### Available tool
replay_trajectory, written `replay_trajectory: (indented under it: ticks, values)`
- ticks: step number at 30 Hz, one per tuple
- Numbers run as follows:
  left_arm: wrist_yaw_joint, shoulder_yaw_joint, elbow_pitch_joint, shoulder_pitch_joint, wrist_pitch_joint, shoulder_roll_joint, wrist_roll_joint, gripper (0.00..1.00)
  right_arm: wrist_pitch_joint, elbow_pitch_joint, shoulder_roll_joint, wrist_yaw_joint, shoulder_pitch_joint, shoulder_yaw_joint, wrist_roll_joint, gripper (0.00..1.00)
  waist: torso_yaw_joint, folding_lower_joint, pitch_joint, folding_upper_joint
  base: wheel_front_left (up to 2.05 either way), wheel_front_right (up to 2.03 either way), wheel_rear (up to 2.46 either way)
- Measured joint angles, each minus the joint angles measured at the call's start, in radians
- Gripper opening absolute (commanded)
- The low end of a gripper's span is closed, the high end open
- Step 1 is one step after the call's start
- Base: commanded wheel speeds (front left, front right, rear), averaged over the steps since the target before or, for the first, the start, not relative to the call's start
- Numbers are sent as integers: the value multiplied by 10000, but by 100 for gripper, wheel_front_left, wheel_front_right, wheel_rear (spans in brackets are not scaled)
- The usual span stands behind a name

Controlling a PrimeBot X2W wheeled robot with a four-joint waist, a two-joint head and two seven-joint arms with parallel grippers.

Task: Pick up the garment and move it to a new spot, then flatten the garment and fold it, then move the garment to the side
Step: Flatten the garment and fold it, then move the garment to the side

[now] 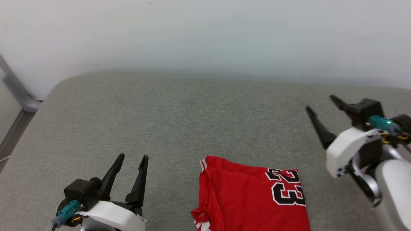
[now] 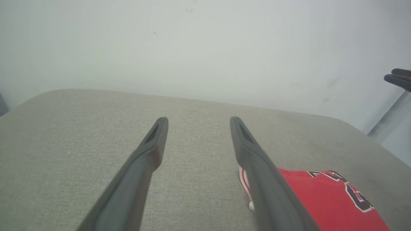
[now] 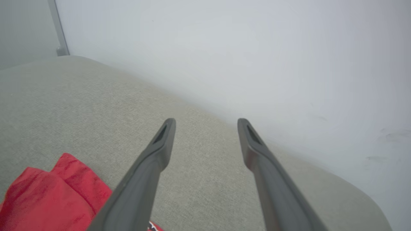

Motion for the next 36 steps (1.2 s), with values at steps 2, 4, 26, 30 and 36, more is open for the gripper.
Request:
replay_trajectory:
  ticks: [2, 4, 26, 30, 36]
  values:
    - [-86, 171, -79, 30, 0, -115, 196, 100, -456, -132, -368, 0, 75, -265, -290, 100, -110, 0, -3, 0, 0, 0, 0]
    - [-176, 378, -165, 65, 0, -297, 389, 100, -853, -247, -491, 0, 320, -715, -395, 100, -195, 0, 0, 0, 0, 0, 0]
    - [-1956, 2259, 44, 914, 0, -2121, 2418, 100, -2660, -2378, 1452, 2, 3971, -3264, -995, 100, -459, 0, 149, 0, 0, 0, 0]
    - [-2226, 2452, 157, 870, 0, -2368, 2715, 100, -1848, -2414, 1333, 2, 4051, -3007, -773, 100, -341, 0, 283, 0, 0, 0, 0]
    - [-2462, 2560, 347, 733, 0, -2581, 2861, 100, 828, -2562, 924, 4, 4177, -2119, 215, 100, -154, 0, 583, 0, 0, 0, 0]
